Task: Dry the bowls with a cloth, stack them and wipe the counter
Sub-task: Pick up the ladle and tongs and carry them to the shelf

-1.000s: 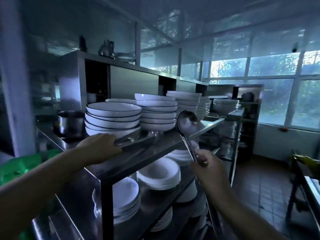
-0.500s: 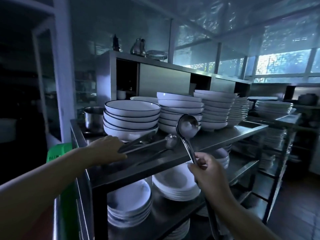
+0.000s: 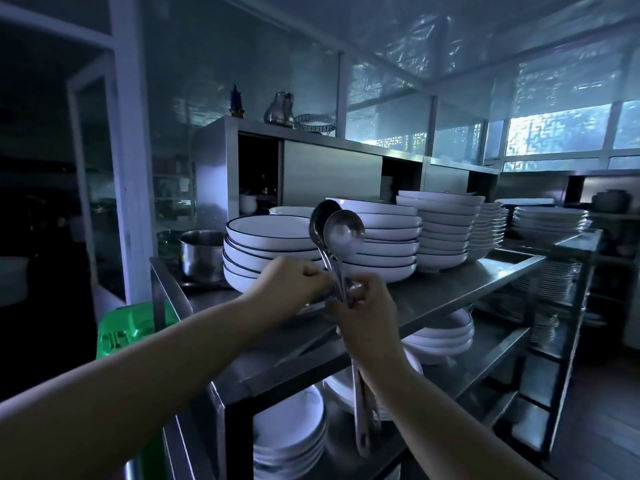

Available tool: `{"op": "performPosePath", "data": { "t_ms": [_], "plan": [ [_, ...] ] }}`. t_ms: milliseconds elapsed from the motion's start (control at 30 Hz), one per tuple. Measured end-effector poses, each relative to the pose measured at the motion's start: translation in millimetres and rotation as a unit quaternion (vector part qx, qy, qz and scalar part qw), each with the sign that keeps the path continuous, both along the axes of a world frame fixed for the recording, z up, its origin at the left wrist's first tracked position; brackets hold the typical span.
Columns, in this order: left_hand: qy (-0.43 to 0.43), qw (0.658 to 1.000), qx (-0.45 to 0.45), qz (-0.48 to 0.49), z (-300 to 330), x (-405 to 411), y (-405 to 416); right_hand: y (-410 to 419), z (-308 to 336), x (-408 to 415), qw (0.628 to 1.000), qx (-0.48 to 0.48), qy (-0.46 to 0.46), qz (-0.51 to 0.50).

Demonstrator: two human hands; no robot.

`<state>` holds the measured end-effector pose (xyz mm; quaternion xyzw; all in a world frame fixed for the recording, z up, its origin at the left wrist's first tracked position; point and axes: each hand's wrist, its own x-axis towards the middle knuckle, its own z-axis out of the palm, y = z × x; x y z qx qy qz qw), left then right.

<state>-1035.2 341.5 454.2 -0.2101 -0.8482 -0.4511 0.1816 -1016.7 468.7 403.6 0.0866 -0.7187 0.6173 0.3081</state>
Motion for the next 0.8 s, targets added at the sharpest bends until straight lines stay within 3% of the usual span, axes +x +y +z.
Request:
{"op": "performPosePath", "data": {
  "t_ms": [100,433,667,800],
  "plan": [
    [-0.061,0.994,0.091,-0.023,6,-1,2,-13,9,0,1.0,0.011,0.024,-0.012],
    [-0.106,0.986,0.121,-0.034,11,-23,1,-29,20,-5,0.997,0.072,0.027,-0.02],
    [-0.142,0.989,0.036,-0.021,33,-48,-1,4,22,-2,0.999,0.052,0.01,-0.009],
    [-0.104,0.979,-0.17,0.041,29,-53,14,46,18,4,0.997,-0.005,0.023,-0.071]
  ]
}}
